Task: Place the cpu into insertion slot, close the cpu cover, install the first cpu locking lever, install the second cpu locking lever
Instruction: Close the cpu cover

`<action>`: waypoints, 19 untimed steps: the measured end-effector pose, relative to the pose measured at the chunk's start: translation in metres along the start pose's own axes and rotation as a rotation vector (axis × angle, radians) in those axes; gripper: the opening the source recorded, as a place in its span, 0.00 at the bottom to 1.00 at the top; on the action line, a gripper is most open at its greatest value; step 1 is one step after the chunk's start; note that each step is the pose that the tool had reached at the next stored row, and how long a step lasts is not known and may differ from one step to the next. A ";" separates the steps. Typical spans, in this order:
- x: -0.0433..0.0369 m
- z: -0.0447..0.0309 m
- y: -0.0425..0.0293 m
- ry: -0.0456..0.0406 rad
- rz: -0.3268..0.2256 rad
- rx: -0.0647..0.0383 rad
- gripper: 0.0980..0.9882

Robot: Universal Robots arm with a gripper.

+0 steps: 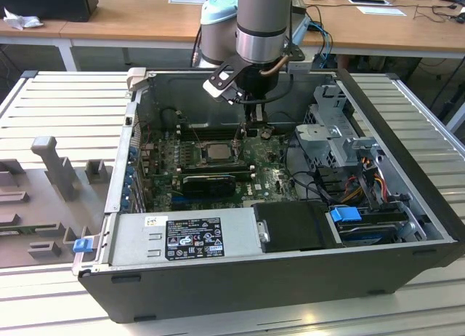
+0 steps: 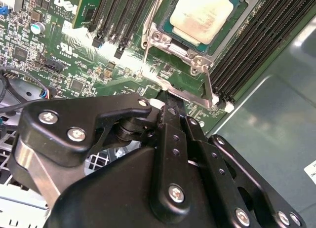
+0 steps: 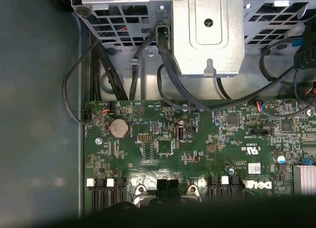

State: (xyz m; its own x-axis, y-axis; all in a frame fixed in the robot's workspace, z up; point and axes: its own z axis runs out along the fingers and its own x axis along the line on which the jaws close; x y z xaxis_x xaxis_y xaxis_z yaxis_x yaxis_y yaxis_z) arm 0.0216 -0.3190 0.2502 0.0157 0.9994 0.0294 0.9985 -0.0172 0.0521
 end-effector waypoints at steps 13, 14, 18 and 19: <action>0.0000 -0.0002 -0.0026 0.0000 0.000 0.000 0.01; 0.0000 -0.0001 -0.0028 0.0000 0.000 0.000 0.01; -0.0001 -0.0002 -0.0037 0.0000 0.000 0.000 0.01; -0.0001 -0.0002 -0.0039 0.0000 0.000 0.000 0.01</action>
State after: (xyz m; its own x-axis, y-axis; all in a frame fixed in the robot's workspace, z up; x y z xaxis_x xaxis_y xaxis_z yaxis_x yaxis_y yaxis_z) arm 0.0177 -0.3190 0.2502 0.0156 0.9994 0.0294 0.9985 -0.0171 0.0520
